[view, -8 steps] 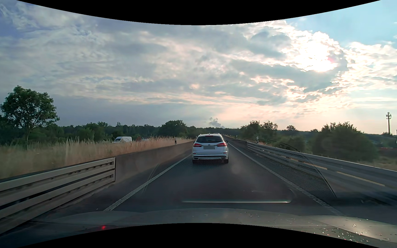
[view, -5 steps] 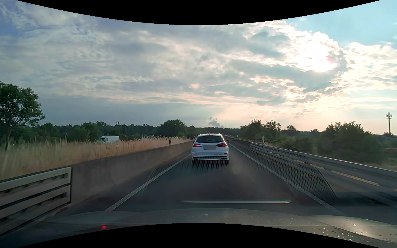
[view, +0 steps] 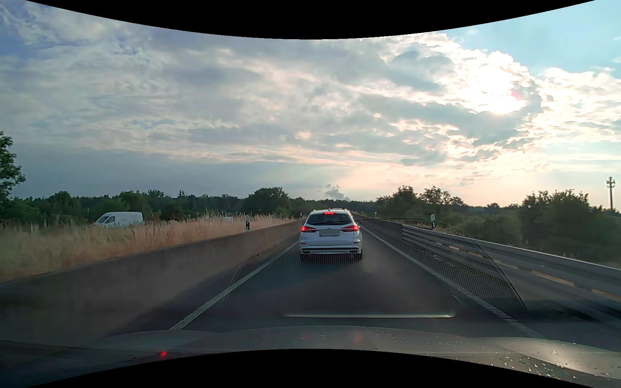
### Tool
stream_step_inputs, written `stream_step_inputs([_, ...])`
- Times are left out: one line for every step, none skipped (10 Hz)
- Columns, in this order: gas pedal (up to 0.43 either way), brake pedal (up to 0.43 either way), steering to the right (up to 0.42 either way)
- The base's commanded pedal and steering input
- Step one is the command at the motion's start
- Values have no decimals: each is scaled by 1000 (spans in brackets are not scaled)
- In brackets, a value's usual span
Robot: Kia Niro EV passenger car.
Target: Follow the waypoints while adhering to traffic rules and regulations
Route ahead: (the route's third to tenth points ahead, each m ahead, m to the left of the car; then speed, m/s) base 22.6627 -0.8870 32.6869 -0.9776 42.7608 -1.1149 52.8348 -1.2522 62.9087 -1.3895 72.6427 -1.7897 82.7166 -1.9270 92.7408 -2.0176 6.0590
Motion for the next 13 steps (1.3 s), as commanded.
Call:
stream_step_inputs([0,146,1])
stream_step_inputs([0,146,1])
stream_step_inputs([0,152,1])
stream_step_inputs([0,146,1])
stream_step_inputs([0,146,1])
stream_step_inputs([0,146,1])
stream_step_inputs([0,152,1])
stream_step_inputs([0,146,1])
stream_step_inputs([0,146,3])
stream_step_inputs([0,152,5])
stream_step_inputs([0,152,4])
stream_step_inputs([0,146,4])
stream_step_inputs([0,152,4])
